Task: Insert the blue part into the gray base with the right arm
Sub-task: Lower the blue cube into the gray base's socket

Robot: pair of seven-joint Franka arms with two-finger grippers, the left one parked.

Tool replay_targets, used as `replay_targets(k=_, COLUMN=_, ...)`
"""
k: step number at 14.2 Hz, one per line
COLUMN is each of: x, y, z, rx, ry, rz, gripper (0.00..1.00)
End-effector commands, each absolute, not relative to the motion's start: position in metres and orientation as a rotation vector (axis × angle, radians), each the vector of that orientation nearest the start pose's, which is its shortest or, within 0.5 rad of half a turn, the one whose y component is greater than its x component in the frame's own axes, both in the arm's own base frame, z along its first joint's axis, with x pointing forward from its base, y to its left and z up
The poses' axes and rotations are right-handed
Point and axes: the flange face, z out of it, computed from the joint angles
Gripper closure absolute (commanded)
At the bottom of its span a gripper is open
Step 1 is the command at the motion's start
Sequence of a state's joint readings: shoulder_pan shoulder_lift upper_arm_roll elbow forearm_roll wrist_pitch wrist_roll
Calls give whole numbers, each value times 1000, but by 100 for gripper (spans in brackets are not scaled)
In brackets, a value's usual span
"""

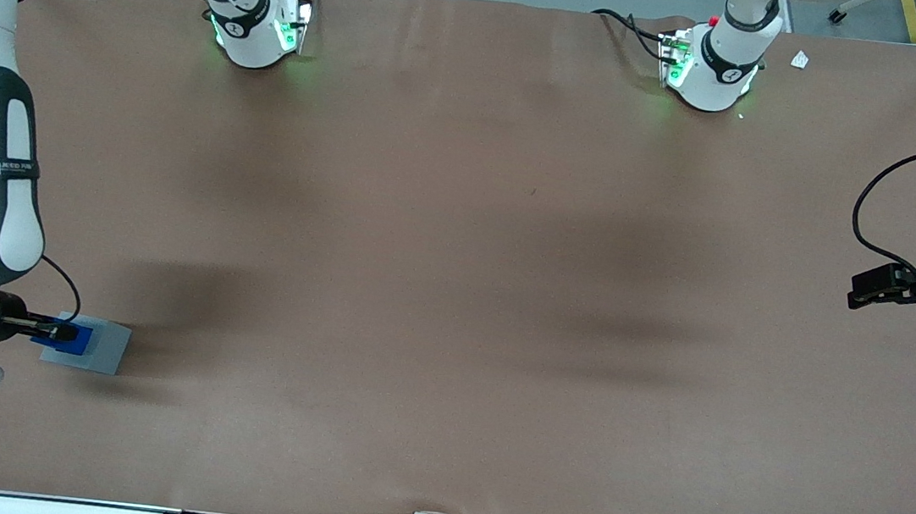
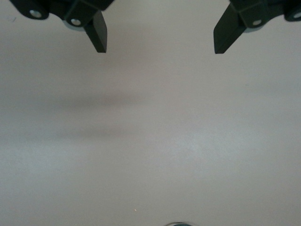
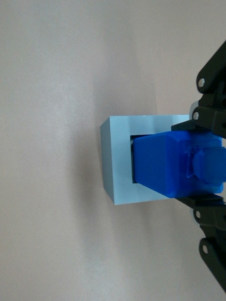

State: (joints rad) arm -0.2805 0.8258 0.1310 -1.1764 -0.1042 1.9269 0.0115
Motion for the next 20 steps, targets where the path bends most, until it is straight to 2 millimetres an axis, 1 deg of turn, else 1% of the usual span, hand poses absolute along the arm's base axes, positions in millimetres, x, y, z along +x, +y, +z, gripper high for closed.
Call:
replay_targets(k=1, x=738, y=-148, z=287, rx=-3094, ry=250, rz=122, gripper=100)
replay_targets(k=4, x=739, y=-150, z=284, rx=-3096, ry=252, rz=108, gripper=100)
replay_targets(k=8, x=742, y=-152, z=270, rx=-3098, ry=254, rz=82, gripper=100)
replay_targets(k=9, x=743, y=-153, z=270, rx=-3101, ry=258, rz=71, gripper=99)
replay_targets(k=10, x=743, y=-154, z=271, rx=-3102, ry=258, rz=61, gripper=94)
replay_targets(k=11, x=745, y=-153, z=272, rx=-3107, ry=254, rz=38, gripper=79)
replay_targets(k=12, x=748, y=-150, z=275, rx=-3113, ry=242, rz=15, gripper=58)
replay_targets(k=13, x=748, y=-150, z=275, rx=-3113, ry=245, rz=10, gripper=20)
replay_targets(k=14, x=748, y=-150, z=274, rx=-3114, ry=242, rz=10, gripper=0)
replay_targets(k=17, x=750, y=-142, z=282, rx=-3118, ry=227, rz=-1, gripper=0)
replay_targets(k=18, x=749, y=-143, z=286, rx=-3118, ry=230, rz=-6, gripper=0)
replay_targets(k=19, x=749, y=-143, z=295, rx=-3118, ry=229, rz=-18, gripper=0)
replay_targets(k=20, x=750, y=-141, z=309, rx=-3124, ry=218, rz=-41, gripper=0)
